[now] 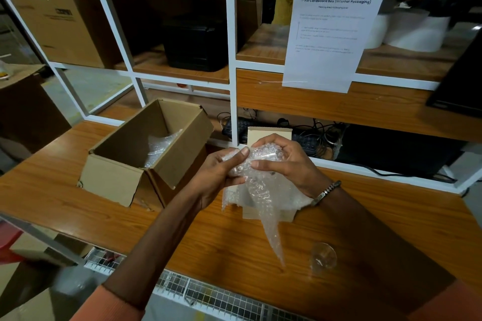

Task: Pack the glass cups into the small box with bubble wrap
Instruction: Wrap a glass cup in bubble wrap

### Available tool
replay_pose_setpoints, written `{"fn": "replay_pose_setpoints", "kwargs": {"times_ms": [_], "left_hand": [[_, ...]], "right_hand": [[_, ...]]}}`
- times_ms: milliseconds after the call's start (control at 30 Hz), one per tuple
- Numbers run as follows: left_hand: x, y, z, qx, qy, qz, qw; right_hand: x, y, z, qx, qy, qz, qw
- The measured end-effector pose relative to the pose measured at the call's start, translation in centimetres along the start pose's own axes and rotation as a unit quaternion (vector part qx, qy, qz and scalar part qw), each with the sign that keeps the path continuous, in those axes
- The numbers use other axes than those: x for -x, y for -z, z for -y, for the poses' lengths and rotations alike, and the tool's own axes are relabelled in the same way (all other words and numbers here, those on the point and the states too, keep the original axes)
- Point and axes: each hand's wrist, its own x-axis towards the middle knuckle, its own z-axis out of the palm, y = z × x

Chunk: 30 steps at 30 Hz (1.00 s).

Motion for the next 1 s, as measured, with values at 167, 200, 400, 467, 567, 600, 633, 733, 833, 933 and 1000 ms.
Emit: {"fn": "replay_pose_setpoints", "kwargs": {"times_ms": [167, 200, 400, 467, 567, 600, 633, 733, 833, 933, 1000], "left_hand": [[-0.3, -0.1, 0.6, 0.033, -0.05, -0.018, 0.998], [-0.4, -0.2, 0.6, 0.023, -0.062, -0.031, 0.997], [-0.2, -1.2, 1.0, -0.044, -0.105, -0.05, 0.992], [-0.1, -1.4, 0.8, -0.059, -0.106, -0.044, 0.992], [-0.2, -1.6, 0.4, -0.053, -0.092, -0.033, 0.994], [-0.4, -1.6, 0.2, -0.031, -0.077, -0.038, 0.996], [-0.4, -1.6, 0.1, -0.003, -0.055, -0.041, 0.998], [-0.3, -2.0, -0.5, -0.016, 0.035, -0.012, 0.999], [-0.4, -2.4, -0.2, -0.031, 0.088, 0.031, 0.995], [-0.7, -2.5, 0.0, 0.037, 0.069, 0.024, 0.997], [-0.9, -2.5, 0.2, 0.053, 0.047, 0.014, 0.997]], "right_hand": [[-0.1, 0.8, 0.1, -0.021, -0.087, 0.009, 0.996], [-0.1, 0.7, 0.4, -0.027, -0.104, 0.006, 0.994], [-0.1, -0.1, 1.1, -0.006, -0.134, -0.017, 0.991], [-0.2, -0.1, 1.2, -0.015, -0.129, -0.039, 0.991], [-0.4, -0.1, 0.9, -0.064, -0.106, -0.059, 0.991], [-0.4, -0.2, 0.8, -0.075, -0.104, -0.077, 0.989], [-0.6, -0.2, 0.6, -0.078, -0.098, -0.094, 0.988], [-0.9, -0.4, 0.5, -0.047, -0.052, -0.107, 0.992], [-1.1, -0.4, 0.4, -0.014, -0.03, -0.096, 0.995], [-1.1, -0.5, 0.4, 0.002, -0.018, -0.095, 0.995], [-1.1, -0.5, 0.3, 0.02, -0.019, -0.101, 0.994]]}}
